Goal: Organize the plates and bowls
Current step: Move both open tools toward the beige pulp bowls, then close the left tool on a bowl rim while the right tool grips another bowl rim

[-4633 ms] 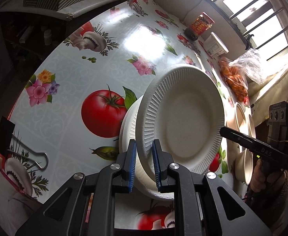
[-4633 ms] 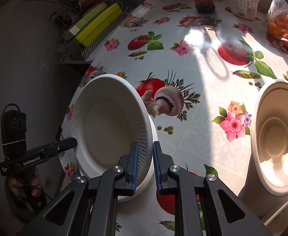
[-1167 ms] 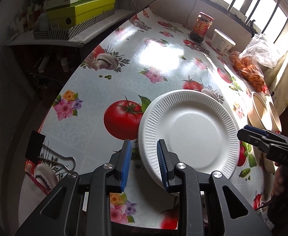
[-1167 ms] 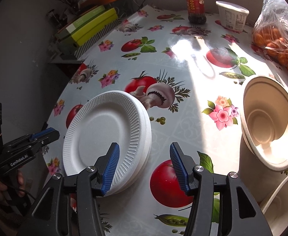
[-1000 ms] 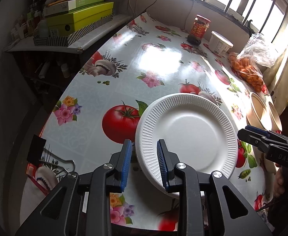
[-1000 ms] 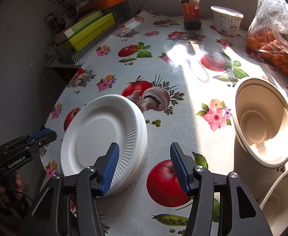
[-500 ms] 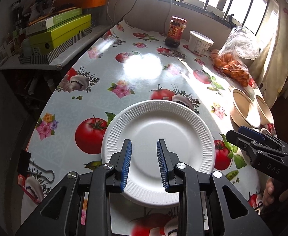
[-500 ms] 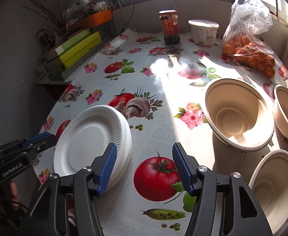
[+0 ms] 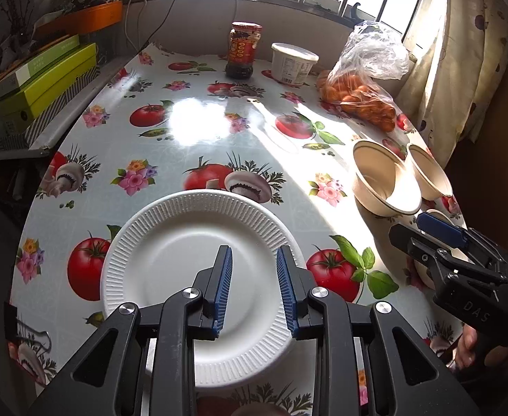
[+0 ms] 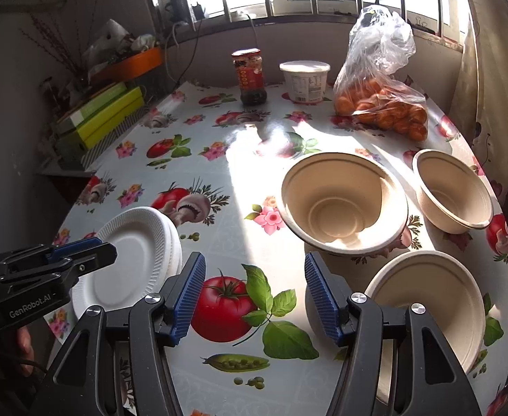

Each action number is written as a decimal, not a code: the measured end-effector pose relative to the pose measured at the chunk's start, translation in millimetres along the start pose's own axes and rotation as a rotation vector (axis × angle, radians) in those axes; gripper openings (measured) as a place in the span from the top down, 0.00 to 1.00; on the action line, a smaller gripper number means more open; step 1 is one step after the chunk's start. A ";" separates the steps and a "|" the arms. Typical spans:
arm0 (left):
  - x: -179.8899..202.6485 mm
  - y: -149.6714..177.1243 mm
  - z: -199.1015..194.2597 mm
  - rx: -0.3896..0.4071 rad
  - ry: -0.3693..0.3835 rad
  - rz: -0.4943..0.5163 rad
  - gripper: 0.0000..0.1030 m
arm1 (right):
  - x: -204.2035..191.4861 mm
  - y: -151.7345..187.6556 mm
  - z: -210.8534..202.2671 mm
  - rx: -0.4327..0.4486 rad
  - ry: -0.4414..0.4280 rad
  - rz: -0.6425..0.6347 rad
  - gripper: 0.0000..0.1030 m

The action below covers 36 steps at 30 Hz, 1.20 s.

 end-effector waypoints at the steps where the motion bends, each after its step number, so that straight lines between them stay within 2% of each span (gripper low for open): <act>1: 4.8 -2.1 1.0 -0.002 0.008 0.013 0.73 | 4.2 0.9 -1.6 0.005 0.007 0.010 0.41; 15: 65.5 -29.7 14.7 -0.021 0.130 0.116 0.73 | 66.0 5.6 -26.4 0.049 0.067 0.134 0.40; 22: 83.6 -40.1 24.4 -0.034 0.149 0.125 0.73 | 94.7 0.0 -31.9 0.060 0.053 0.157 0.40; 33: 105.2 -64.5 38.6 -0.024 0.170 0.108 0.73 | 116.8 -19.8 -24.7 0.052 0.021 0.110 0.40; 34: 106.2 -66.2 40.8 -0.025 0.174 0.103 0.73 | 118.1 -21.5 -22.9 0.051 0.022 0.110 0.41; 36: 107.5 -69.0 45.0 -0.024 0.169 0.095 0.73 | 120.8 -23.8 -19.7 0.048 0.018 0.114 0.50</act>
Point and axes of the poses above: each gripper's, at about its wrist camera, not at the fingertips, and z roughly the way its jaws point, x to its right, y to its underside, the point moved 4 cm from there along z, roughly the way its jaws point, and after that the axes turned 14 degrees about -x, right-handed, at the moved point
